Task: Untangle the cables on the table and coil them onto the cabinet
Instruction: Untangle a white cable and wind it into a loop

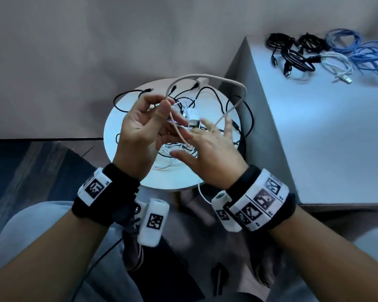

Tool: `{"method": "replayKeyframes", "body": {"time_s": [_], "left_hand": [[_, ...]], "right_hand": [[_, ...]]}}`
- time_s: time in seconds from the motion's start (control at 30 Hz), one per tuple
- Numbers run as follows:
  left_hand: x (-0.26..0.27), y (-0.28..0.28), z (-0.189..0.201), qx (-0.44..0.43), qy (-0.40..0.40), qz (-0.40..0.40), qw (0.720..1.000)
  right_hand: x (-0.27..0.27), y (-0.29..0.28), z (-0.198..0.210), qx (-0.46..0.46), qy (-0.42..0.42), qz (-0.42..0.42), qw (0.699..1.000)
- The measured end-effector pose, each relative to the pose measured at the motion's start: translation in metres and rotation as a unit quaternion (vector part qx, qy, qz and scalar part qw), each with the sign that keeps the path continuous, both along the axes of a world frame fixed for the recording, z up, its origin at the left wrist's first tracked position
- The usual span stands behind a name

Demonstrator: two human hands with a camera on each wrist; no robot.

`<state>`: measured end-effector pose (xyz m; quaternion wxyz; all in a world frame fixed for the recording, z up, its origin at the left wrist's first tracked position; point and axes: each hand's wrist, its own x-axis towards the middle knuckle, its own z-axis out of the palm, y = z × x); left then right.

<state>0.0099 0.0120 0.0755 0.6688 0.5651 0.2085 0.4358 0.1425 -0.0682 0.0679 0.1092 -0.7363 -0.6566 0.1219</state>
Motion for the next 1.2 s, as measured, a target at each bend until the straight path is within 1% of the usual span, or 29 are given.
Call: {"method": "replayKeyframes", "body": {"time_s": [0.07, 0.13, 0.17, 0.2, 0.27, 0.3, 0.33, 0.37, 0.4, 0.43, 0.5, 0.53, 0.57, 0.63, 0.67, 0.7, 0.77, 0.8, 0.87, 0.93, 0.97, 1.0, 1.03, 1.07, 1.1, 1.13, 1.17, 1.2], "left_hand": [[-0.001, 0.0, -0.003, -0.02, -0.009, -0.022, 1.0], [-0.003, 0.008, -0.009, -0.003, 0.01, -0.026, 1.0], [-0.005, 0.015, -0.013, 0.01, 0.033, -0.028, 0.999], [-0.006, 0.022, -0.017, 0.024, 0.066, -0.035, 0.997], [-0.009, 0.032, -0.026, 0.081, 0.15, -0.07, 0.983], [-0.01, 0.035, -0.031, 0.126, 0.201, -0.086, 0.968], [-0.011, 0.036, -0.036, 0.166, 0.247, -0.092, 0.95], [-0.01, 0.035, -0.038, 0.188, 0.277, -0.088, 0.938], [-0.009, 0.034, -0.038, 0.189, 0.284, -0.075, 0.937], [-0.008, 0.032, -0.036, 0.173, 0.274, -0.059, 0.944], [-0.007, 0.032, -0.031, 0.115, 0.227, -0.021, 0.967], [-0.006, 0.034, -0.028, 0.084, 0.198, -0.001, 0.977], [-0.006, 0.037, -0.027, 0.059, 0.172, 0.022, 0.983], [-0.005, 0.039, -0.026, 0.034, 0.141, 0.064, 0.987], [-0.005, 0.04, -0.026, 0.034, 0.14, 0.086, 0.986], [-0.004, 0.039, -0.027, 0.041, 0.146, 0.105, 0.983], [-0.001, 0.037, -0.028, 0.061, 0.15, 0.122, 0.979], [-0.001, 0.035, -0.028, 0.068, 0.145, 0.12, 0.98], [0.002, 0.032, -0.027, 0.072, 0.134, 0.103, 0.983], [0.003, 0.026, -0.027, 0.071, 0.131, 0.076, 0.986], [0.004, 0.024, -0.027, 0.075, 0.136, 0.064, 0.986], [0.005, 0.021, -0.027, 0.082, 0.146, 0.053, 0.984], [0.006, 0.018, -0.027, 0.088, 0.157, 0.041, 0.983], [0.007, 0.015, -0.027, 0.089, 0.164, 0.027, 0.982], [0.007, 0.012, -0.027, 0.083, 0.167, 0.01, 0.982], [0.007, 0.01, -0.027, 0.074, 0.165, -0.006, 0.983], [0.008, 0.009, -0.027, 0.061, 0.16, -0.02, 0.985], [0.008, 0.008, -0.027, 0.039, 0.151, -0.033, 0.987]], "right_hand": [[0.0, 0.003, -0.006, 0.024, 0.061, -0.001, 0.998], [0.006, 0.005, -0.007, 0.051, 0.174, -0.007, 0.983], [0.009, 0.006, -0.004, 0.053, 0.252, -0.011, 0.966], [0.012, 0.008, 0.002, 0.054, 0.335, -0.016, 0.941], [0.018, 0.008, 0.016, 0.056, 0.483, -0.022, 0.874], [0.019, 0.008, 0.023, 0.068, 0.529, -0.022, 0.846], [0.021, 0.006, 0.029, 0.087, 0.556, -0.021, 0.827], [0.024, 0.005, 0.033, 0.106, 0.568, -0.021, 0.816], [0.027, 0.006, 0.034, 0.121, 0.572, -0.021, 0.811], [0.031, 0.006, 0.033, 0.131, 0.568, -0.023, 0.812], [0.039, 0.008, 0.028, 0.137, 0.544, -0.047, 0.827], [0.041, 0.009, 0.024, 0.129, 0.52, -0.071, 0.841], [0.044, 0.009, 0.021, 0.109, 0.478, -0.098, 0.866], [0.049, 0.007, 0.014, 0.044, 0.331, -0.127, 0.934], [0.05, 0.007, 0.012, 0.013, 0.258, -0.122, 0.958], [0.05, 0.006, 0.012, -0.014, 0.205, -0.107, 0.973], [0.046, 0.004, 0.014, -0.056, 0.137, -0.066, 0.987], [0.044, 0.004, 0.014, -0.071, 0.12, -0.046, 0.989], [0.039, 0.002, 0.014, -0.092, 0.127, -0.021, 0.987], [0.034, 0.001, 0.015, -0.074, 0.189, -0.025, 0.979], [0.031, 0.001, 0.015, -0.036, 0.231, -0.033, 0.972], [0.027, 0.002, 0.013, 0.026, 0.257, -0.042, 0.965], [0.025, 0.004, 0.011, 0.11, 0.257, -0.053, 0.959], [0.022, 0.005, 0.009, 0.2, 0.232, -0.06, 0.95], [0.021, 0.007, 0.006, 0.269, 0.2, -0.06, 0.94], [0.019, 0.008, 0.004, 0.3, 0.17, -0.053, 0.937], [0.019, 0.009, 0.0, 0.296, 0.159, -0.04, 0.941], [0.02, 0.01, -0.004, 0.263, 0.178, -0.033, 0.948]]}}
